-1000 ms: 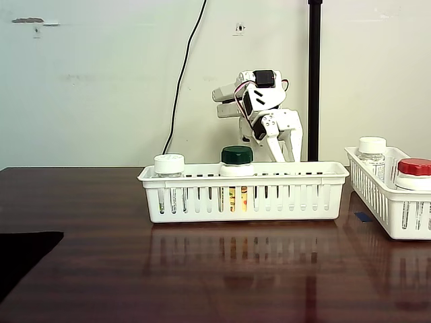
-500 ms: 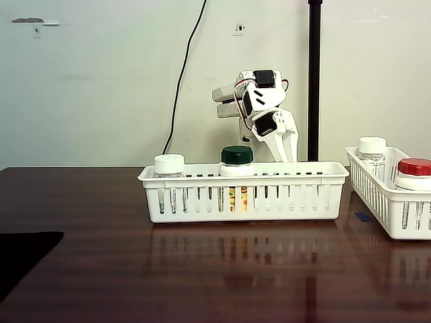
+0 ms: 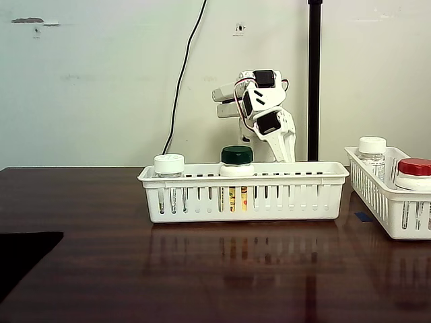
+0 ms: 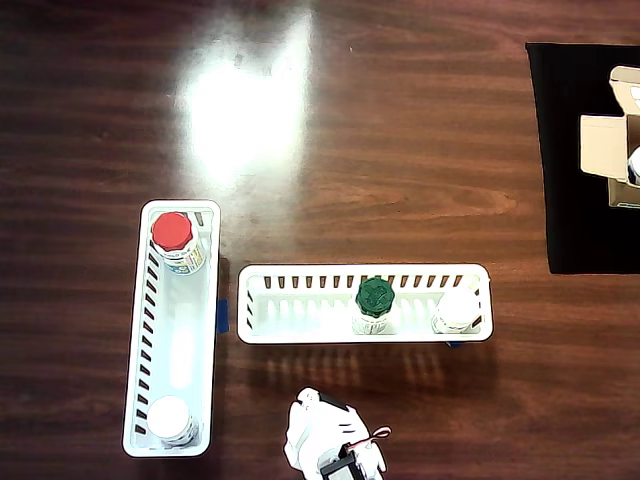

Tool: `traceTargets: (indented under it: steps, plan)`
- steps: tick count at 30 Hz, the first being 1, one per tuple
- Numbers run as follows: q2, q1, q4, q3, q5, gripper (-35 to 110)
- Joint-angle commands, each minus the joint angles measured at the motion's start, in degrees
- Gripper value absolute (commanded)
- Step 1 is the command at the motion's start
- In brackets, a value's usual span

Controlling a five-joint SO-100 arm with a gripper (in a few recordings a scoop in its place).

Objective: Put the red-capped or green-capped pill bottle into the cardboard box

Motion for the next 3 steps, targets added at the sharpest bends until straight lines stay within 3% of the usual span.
traceTargets:
  steps: [1, 3]
  plan:
    - [4.75, -2.11, 0.7, -0.09, -0.35, 0]
    - [4.75, -2.11, 0.7, -0.09, -0.62, 0]
